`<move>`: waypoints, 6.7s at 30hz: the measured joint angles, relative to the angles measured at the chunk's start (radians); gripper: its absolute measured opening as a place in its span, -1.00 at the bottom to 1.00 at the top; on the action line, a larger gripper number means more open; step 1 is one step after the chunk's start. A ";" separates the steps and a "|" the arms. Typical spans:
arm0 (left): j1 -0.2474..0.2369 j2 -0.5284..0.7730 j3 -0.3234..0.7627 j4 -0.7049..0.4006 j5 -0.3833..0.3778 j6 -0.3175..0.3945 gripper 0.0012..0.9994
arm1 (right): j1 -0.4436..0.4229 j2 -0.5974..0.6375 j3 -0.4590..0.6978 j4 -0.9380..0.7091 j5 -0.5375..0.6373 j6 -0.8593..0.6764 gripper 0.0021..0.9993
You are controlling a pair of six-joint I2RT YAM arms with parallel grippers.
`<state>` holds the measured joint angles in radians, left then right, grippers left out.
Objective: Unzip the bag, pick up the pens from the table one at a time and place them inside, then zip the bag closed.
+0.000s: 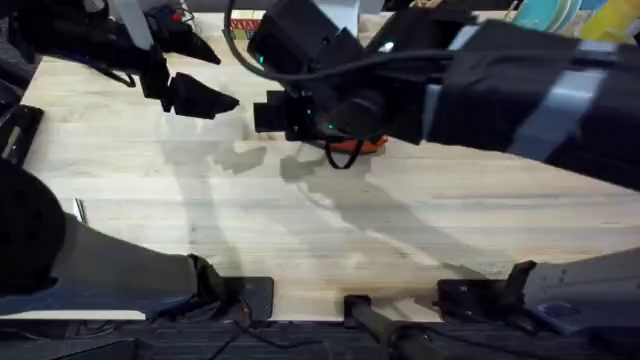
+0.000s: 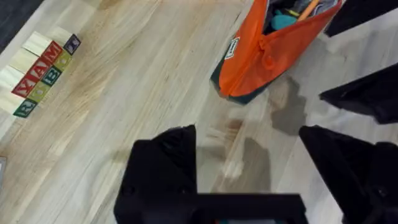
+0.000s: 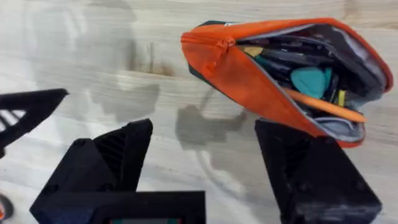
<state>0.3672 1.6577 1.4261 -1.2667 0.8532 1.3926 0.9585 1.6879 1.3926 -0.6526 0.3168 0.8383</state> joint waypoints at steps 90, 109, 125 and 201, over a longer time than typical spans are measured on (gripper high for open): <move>0.000 0.000 0.000 0.000 0.000 0.000 0.99 | -0.068 0.223 0.000 0.219 0.129 0.004 -0.53; 0.000 0.000 0.000 0.000 0.000 0.000 0.99 | -0.068 0.223 0.000 0.203 0.128 0.002 -0.94; 0.000 0.000 0.000 0.000 0.000 0.000 0.99 | -0.068 0.213 0.121 -0.024 0.124 -0.008 -0.94; -0.249 0.433 0.000 0.119 0.312 0.337 0.99 | -0.068 0.213 0.168 -0.067 0.112 -0.008 -0.94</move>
<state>0.1178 2.0911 1.4261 -1.1477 1.1652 1.7298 0.8909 1.9007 1.5608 -0.7200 0.4286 0.8299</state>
